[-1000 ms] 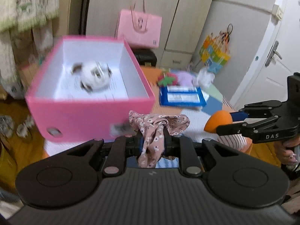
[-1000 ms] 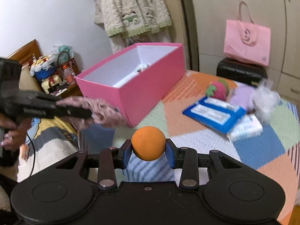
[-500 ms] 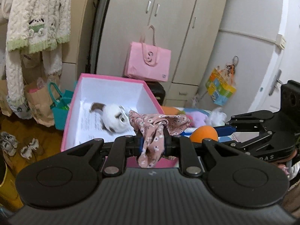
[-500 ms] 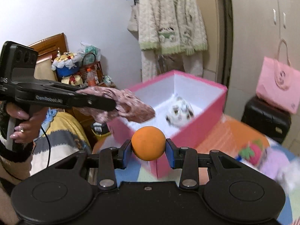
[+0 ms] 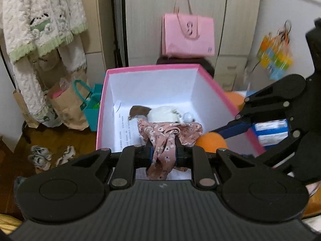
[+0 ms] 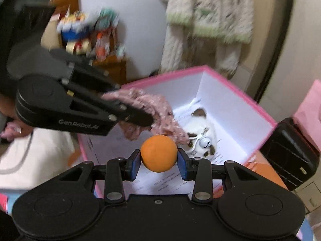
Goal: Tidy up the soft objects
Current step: 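Carry cloth and orange ball into the pink box and release both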
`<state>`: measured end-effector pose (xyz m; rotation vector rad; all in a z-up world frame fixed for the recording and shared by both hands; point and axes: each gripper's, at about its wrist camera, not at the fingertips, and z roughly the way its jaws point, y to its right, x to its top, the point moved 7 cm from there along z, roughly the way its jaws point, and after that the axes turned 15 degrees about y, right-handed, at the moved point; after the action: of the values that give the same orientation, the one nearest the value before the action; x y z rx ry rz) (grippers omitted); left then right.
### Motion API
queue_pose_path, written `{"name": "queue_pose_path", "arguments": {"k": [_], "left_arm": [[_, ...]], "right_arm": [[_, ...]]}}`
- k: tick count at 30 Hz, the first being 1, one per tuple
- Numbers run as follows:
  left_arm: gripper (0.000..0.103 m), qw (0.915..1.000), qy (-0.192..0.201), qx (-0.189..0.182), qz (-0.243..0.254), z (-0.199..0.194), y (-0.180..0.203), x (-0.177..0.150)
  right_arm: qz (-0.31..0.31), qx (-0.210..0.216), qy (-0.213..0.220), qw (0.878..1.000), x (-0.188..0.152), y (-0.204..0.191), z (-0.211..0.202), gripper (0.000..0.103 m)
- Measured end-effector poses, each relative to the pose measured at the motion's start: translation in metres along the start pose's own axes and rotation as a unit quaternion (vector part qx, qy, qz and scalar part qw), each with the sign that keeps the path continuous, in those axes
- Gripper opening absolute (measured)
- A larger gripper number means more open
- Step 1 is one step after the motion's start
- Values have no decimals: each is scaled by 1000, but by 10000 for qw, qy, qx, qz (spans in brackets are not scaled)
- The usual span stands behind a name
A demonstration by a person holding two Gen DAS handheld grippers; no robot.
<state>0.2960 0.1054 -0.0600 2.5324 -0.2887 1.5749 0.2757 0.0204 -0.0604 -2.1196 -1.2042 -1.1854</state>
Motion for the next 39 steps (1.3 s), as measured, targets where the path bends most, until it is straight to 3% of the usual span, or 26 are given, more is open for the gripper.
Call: {"name": "queue_pose_path", "arguments": {"k": [5, 10, 14, 16, 19, 23, 29, 39], "left_arm": [[19, 9980, -450, -27, 441, 25, 3, -3], [21, 9948, -872, 13, 518, 35, 7, -14], [30, 9950, -831, 55, 551, 33, 9, -13], [41, 9955, -784, 107, 520, 31, 8, -12], [47, 9964, -615, 202, 556, 23, 7, -9], [56, 9975, -373, 228, 547, 6, 9, -4], [61, 9989, -250, 190, 362, -22, 10, 0], [64, 9984, -252, -498, 47, -74, 36, 9]], "right_arm": [[-121, 340, -578, 9977, -8, 2, 33, 44], [-177, 360, -879, 9953, -15, 4, 55, 44], [-247, 307, -1005, 9942, -16, 9, 62, 44], [-230, 273, -1007, 9943, -15, 9, 63, 45], [-258, 170, -1013, 9944, -17, 11, 63, 46], [-178, 23, -925, 9955, -19, 16, 57, 55], [-42, -178, -557, 9983, -11, 17, 19, 56], [15, -472, 251, 9986, 9, 5, -76, 57]]}}
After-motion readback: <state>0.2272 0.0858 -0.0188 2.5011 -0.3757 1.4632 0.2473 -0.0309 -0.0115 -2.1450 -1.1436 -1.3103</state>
